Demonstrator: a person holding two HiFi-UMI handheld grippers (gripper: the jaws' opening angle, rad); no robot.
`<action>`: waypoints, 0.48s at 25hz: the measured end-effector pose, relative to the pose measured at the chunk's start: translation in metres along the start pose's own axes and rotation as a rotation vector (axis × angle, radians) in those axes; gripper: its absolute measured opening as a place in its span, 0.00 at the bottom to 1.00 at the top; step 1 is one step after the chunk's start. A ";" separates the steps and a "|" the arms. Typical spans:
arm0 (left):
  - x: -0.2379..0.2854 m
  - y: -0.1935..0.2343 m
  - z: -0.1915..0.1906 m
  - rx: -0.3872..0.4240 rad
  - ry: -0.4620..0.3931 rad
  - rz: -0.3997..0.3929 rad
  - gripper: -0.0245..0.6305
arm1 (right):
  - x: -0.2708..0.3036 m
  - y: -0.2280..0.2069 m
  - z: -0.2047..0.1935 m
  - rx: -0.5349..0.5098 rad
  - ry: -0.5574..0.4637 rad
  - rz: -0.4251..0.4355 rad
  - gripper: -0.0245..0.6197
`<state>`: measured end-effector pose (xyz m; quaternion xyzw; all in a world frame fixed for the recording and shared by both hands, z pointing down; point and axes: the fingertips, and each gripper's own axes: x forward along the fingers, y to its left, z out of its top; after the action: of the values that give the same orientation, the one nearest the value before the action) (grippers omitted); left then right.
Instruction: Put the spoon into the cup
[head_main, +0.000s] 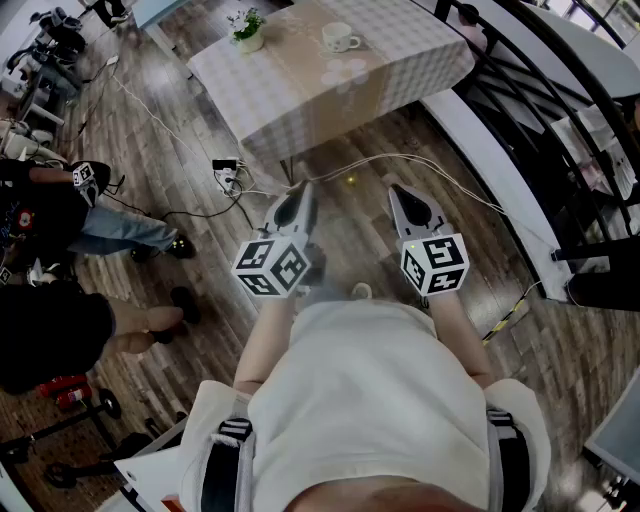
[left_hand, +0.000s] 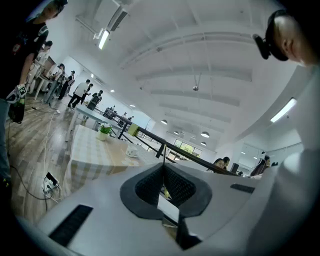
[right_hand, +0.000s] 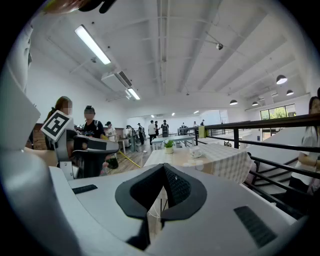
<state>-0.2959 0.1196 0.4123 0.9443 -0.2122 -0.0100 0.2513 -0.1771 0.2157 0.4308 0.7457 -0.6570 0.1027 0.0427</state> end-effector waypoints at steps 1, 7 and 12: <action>-0.001 0.000 0.000 0.001 0.001 0.000 0.04 | 0.000 0.002 -0.001 0.001 0.003 0.003 0.04; -0.006 -0.001 -0.003 0.003 0.013 -0.005 0.04 | -0.003 0.013 -0.003 0.001 0.010 0.019 0.04; -0.006 -0.003 -0.007 -0.001 0.014 0.001 0.04 | -0.002 0.016 -0.002 -0.007 0.004 0.038 0.04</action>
<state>-0.2996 0.1279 0.4167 0.9442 -0.2107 -0.0033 0.2531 -0.1933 0.2163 0.4315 0.7325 -0.6714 0.1029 0.0447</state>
